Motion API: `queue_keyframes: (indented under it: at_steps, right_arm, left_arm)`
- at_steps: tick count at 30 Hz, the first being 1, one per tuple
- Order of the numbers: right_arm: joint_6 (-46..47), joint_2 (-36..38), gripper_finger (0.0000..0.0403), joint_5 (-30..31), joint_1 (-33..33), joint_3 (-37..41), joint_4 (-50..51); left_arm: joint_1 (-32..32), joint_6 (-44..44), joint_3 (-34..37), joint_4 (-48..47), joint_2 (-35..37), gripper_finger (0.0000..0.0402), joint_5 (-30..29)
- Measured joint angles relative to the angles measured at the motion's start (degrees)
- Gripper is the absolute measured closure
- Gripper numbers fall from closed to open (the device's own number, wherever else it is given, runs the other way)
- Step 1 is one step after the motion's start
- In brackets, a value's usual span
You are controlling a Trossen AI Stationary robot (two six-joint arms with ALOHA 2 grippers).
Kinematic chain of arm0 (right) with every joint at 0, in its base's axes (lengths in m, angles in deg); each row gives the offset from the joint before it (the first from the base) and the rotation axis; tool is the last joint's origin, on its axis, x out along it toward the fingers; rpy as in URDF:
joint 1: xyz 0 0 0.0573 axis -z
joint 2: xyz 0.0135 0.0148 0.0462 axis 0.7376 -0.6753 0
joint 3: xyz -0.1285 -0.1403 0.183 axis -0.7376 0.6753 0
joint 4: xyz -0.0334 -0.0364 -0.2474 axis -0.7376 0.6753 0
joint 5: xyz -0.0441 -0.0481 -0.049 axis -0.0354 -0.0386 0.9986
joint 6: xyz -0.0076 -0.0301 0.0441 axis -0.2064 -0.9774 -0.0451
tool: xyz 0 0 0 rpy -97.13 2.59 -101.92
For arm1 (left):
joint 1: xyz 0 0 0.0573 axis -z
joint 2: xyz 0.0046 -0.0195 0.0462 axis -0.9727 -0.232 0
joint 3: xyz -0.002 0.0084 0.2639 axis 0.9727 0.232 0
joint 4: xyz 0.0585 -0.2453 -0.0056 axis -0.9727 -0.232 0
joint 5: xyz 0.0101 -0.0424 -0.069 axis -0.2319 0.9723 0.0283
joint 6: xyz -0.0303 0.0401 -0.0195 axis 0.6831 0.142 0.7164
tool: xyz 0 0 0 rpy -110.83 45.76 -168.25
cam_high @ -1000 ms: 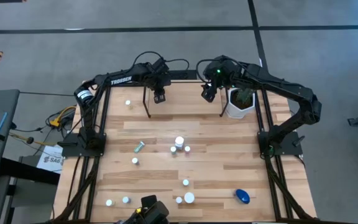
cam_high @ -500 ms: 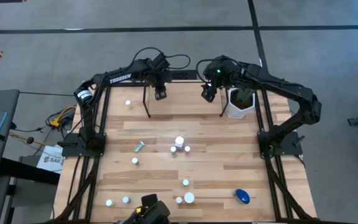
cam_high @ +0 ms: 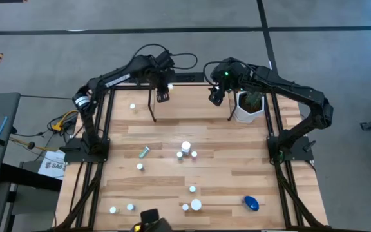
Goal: Pick and place medicine bottles onto shelf by color
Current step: Put the yellow pill bottle on the shelf
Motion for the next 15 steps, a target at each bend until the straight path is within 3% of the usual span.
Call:
queue_keyframes:
  at_steps: [7, 15]
  right_arm:
    - [0.0, 0.0, 0.0133, 0.0, 0.0, 0.0, 0.0]
    - [0.0, 0.0, 0.0133, 0.0, 0.0, 0.0, 0.0]
  left_arm:
    - [1.7, 6.6, 5.8, -1.8, 12.0, 0.0248, -3.3]
    - [3.6, 22.6, 23.4, 0.0, 29.2, 0.0248, -13.3]
